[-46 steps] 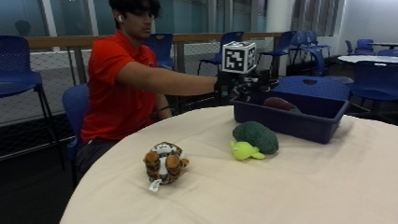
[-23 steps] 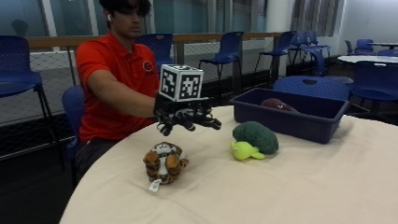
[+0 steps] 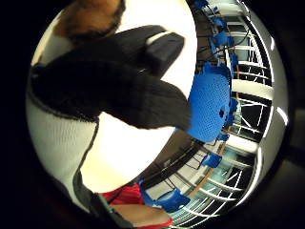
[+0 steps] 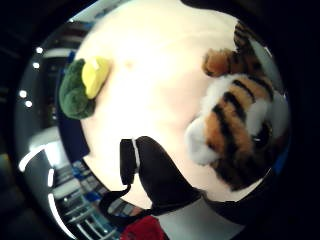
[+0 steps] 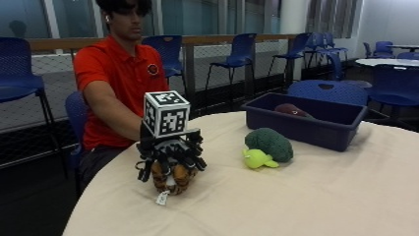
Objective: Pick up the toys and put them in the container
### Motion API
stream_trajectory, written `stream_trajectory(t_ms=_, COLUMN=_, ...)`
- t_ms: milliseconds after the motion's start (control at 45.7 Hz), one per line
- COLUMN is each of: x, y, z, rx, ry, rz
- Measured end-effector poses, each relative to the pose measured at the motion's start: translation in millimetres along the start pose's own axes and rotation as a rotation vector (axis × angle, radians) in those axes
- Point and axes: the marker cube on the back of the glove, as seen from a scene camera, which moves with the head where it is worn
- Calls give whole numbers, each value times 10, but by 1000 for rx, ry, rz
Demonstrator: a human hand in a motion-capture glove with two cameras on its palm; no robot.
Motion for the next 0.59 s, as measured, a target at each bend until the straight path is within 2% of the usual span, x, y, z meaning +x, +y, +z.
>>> stream_trajectory(t_ms=285, x=42, y=-96, z=198, rx=-85, ry=-9, rz=-25)
stream_trajectory(t_ms=591, x=-95, y=-54, z=126, rx=44, ry=36, rz=-22)
